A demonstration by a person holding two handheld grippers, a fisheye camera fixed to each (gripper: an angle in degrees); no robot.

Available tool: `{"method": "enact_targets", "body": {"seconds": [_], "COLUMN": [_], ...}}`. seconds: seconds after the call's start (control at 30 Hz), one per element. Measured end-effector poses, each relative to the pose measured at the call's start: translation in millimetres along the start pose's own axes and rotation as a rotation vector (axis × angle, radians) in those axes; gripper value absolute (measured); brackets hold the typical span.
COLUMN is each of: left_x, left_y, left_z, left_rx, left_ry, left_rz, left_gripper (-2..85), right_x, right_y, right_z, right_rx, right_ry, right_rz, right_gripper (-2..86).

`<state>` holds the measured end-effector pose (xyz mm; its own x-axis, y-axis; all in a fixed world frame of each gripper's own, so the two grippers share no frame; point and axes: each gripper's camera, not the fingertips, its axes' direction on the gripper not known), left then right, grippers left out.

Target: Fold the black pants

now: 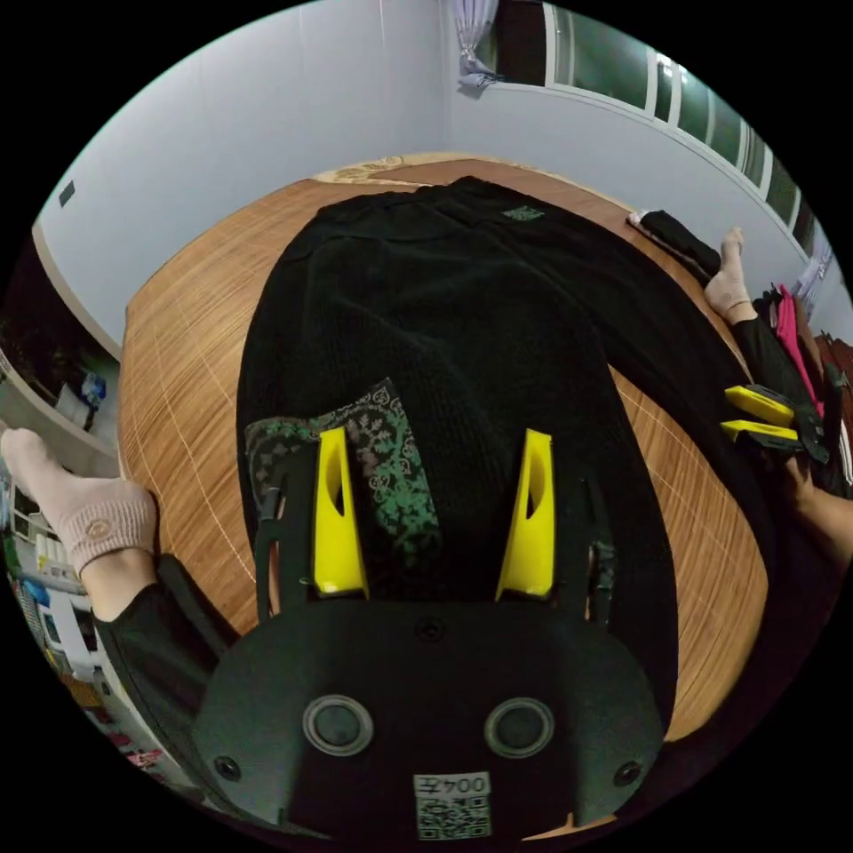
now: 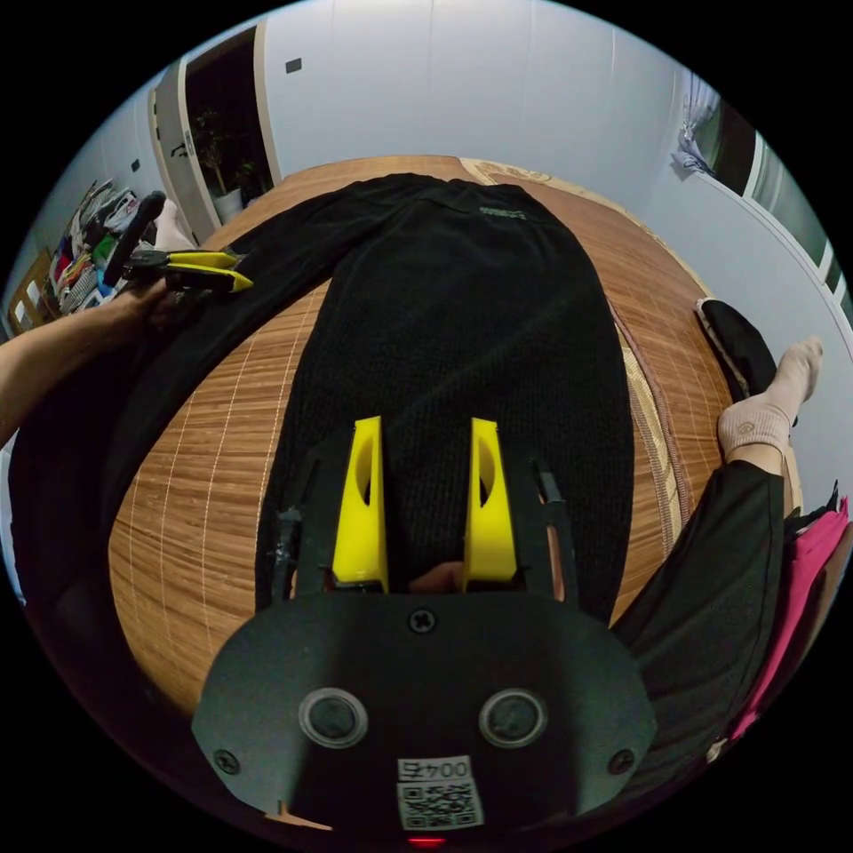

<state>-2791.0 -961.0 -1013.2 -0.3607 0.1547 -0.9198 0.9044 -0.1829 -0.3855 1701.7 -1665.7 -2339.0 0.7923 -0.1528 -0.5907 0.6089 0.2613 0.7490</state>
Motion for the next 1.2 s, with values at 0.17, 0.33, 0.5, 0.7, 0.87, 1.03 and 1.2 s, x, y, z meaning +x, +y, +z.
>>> {"method": "enact_targets", "body": {"seconds": [0.17,0.33,0.5,0.7,0.87,1.03,1.2], "left_x": [-19.9,-35.3,-28.8,-11.7,-16.0,-19.6,-23.1], "left_y": [-7.2,-5.2,-19.4,-20.6,-28.3,-33.9,-37.8], "left_z": [-26.6,0.3,-20.3,10.0,16.2,22.2,26.8], "left_rx": [0.119,-0.004,0.077,-0.022,-0.026,-0.029,-0.029], "left_ry": [-0.010,-0.029,0.010,-0.057,-0.053,-0.059,-0.059], "left_rz": [-0.061,-0.070,-0.092,-0.059,-0.069,-0.065,-0.065], "left_gripper": [25.5,25.6,26.6,30.2,31.0,31.0,31.1], "right_x": [-0.2,0.3,1.9,5.3,9.4,15.5,21.8], "right_y": [-3.7,-8.3,-12.5,-18.1,-22.5,-27.6,-32.5], "right_z": [11.8,24.3,34.4,46.0,54.3,62.9,69.3], "right_rx": [0.002,0.003,0.004,0.005,0.005,0.005,0.001], "right_ry": [0.000,0.002,0.003,0.003,0.003,0.001,0.002], "right_rz": [0.000,0.000,-0.001,-0.001,0.000,0.000,0.000], "right_gripper": [14.0,13.9,13.9,13.9,13.9,13.9,13.9]}}
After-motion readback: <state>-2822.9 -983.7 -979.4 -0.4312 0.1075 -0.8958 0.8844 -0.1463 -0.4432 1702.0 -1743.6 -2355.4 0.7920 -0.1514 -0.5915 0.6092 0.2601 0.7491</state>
